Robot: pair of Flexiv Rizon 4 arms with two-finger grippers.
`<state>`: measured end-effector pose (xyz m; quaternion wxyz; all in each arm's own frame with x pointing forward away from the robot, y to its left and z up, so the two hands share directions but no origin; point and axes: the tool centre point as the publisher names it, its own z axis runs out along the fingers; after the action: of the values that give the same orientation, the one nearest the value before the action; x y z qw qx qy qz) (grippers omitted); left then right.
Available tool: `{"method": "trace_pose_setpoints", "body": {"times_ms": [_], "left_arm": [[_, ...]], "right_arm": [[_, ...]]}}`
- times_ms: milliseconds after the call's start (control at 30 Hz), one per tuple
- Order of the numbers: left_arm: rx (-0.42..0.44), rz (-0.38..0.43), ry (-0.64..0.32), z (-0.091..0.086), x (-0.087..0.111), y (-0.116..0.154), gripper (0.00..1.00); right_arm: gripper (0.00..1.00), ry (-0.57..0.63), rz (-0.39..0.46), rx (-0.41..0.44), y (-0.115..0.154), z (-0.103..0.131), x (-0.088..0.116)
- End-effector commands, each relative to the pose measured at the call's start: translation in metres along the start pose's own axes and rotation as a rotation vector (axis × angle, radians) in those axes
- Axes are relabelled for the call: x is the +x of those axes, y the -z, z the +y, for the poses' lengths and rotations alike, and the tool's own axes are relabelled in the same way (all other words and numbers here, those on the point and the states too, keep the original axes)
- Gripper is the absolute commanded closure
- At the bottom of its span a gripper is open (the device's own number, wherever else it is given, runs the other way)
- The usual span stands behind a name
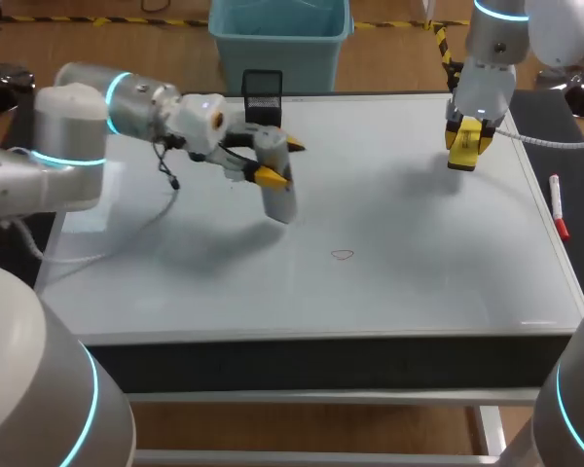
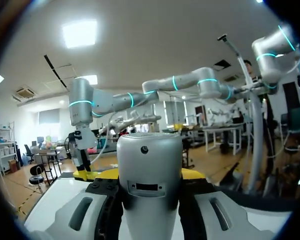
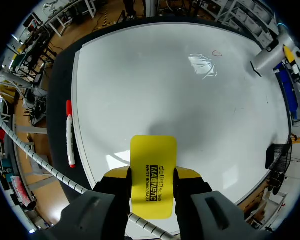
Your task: Pick up the inspection probe, press it on each red-marked spot on the whiteboard one by one, put down the probe, pick up the eraser, and wipe off all the red marks.
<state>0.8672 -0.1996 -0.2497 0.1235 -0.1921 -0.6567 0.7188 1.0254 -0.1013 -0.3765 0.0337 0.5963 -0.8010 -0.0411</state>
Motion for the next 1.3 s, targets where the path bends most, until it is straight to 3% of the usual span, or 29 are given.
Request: {"method": "trace_pose_setpoints", "body": {"times_ms": [33, 433, 1300], "left_arm": [[0.028, 0.104, 0.02, 0.019, -0.007, -0.034, 1.0], [0.098, 0.218, 0.084, 0.029, 0.0, -0.082, 1.0], [0.049, 0.276, 0.132, 0.036, 0.007, -0.105, 1.0]], "right_arm": [[1.0, 0.002, 0.002, 0.003, 0.001, 0.0, 0.001], [1.0, 0.002, 0.002, 0.003, 0.001, 0.0, 0.001], [1.0, 0.002, 0.002, 0.003, 0.001, 0.0, 0.001]]}}
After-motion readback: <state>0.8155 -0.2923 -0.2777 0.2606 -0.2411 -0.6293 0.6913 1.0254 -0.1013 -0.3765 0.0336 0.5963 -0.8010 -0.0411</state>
